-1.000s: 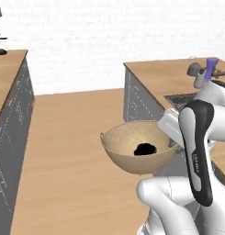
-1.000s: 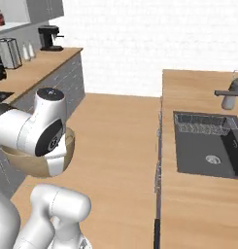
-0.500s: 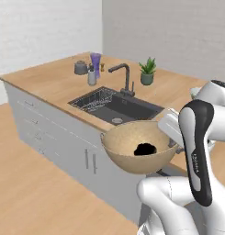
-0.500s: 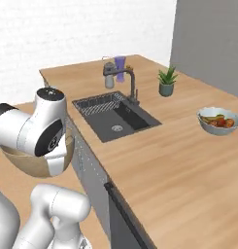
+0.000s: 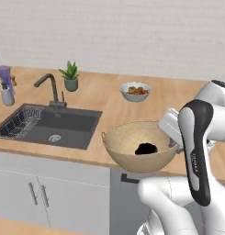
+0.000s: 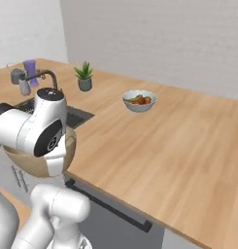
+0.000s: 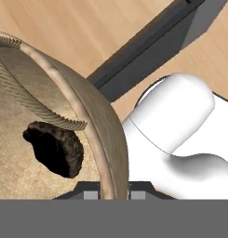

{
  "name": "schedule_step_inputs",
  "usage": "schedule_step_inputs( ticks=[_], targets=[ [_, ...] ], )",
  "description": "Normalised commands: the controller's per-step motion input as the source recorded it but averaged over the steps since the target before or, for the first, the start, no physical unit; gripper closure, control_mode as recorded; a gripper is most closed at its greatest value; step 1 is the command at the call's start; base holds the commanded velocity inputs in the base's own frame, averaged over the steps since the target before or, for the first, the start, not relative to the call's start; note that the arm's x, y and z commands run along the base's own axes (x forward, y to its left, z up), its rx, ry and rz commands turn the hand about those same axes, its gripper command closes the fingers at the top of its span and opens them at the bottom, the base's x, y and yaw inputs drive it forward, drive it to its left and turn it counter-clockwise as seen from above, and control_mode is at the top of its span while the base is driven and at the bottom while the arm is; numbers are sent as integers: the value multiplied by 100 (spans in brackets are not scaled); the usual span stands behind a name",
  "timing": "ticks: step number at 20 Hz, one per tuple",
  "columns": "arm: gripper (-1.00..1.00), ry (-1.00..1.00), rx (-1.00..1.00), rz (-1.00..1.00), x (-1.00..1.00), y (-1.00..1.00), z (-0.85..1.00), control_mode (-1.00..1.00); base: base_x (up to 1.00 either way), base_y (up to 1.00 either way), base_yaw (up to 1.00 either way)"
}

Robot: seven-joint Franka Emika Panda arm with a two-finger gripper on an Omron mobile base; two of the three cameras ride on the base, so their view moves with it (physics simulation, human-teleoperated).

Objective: Open the cabinet, pick up the bread from the cabinet and place it in the basket. Then move the basket to the dining counter.

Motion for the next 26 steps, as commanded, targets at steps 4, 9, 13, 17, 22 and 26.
schedule_step_inputs(
  ticks=[4, 9, 13, 17, 22, 26],
  targets=[
    [100, 0, 0, 0, 0, 0, 0, 100, 15, 38, -62],
    [100, 0, 0, 0, 0, 0, 0, 100, 22, 51, -45],
    [100, 0, 0, 0, 0, 0, 0, 100, 19, 52, -38],
    [100, 0, 0, 0, 0, 0, 0, 100, 11, 48, -34],
    [100, 0, 0, 0, 0, 0, 0, 100, 2, 6, -4],
    [100, -1, 0, 0, 21, 0, -1, -100, 0, 0, 0]
  ],
)
